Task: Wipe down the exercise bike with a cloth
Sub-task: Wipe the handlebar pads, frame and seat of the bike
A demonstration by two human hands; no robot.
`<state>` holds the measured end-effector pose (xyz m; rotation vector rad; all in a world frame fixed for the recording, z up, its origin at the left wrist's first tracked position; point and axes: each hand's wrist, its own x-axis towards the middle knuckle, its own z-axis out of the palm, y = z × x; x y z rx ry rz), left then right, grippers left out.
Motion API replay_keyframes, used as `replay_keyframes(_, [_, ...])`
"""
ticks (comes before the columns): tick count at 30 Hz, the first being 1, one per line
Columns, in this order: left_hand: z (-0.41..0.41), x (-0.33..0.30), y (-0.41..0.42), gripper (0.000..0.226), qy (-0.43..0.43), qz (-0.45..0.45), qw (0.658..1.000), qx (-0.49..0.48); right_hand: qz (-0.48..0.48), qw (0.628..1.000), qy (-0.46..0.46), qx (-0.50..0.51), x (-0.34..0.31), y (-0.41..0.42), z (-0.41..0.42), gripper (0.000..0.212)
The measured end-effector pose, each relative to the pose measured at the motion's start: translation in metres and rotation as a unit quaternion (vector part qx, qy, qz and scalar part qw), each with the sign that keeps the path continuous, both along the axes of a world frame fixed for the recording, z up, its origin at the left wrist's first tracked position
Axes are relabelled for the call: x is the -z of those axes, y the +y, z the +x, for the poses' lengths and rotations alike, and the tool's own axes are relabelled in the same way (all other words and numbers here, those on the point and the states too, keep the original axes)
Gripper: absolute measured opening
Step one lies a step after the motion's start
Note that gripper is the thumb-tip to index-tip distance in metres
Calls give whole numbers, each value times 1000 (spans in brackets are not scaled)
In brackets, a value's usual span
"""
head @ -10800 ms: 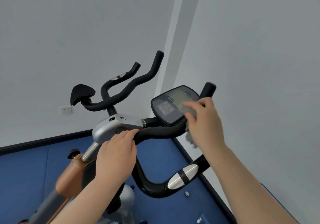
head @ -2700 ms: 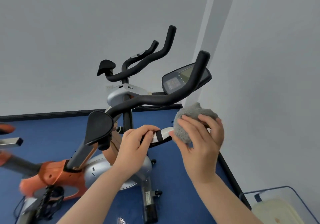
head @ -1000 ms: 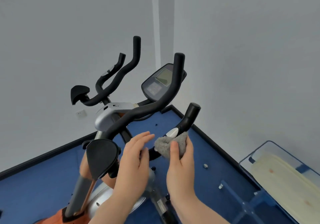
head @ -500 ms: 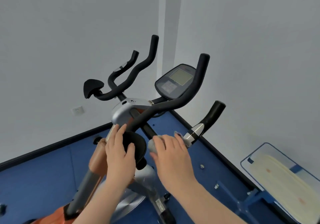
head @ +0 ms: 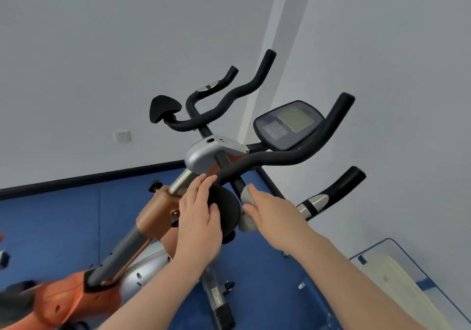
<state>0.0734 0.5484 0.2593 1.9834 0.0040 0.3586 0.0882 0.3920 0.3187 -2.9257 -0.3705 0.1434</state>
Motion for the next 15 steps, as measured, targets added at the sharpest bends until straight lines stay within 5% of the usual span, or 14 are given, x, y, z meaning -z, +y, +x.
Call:
replay_keyframes(8, [4,4,-1,60,-7,1,1000,-18,140,989,-36,26,-2,3,24,31])
replay_keyframes(15, [3,1,-2,58,-7,-5,1000,-21,35,988,-56,-139,7,-27,-3,44])
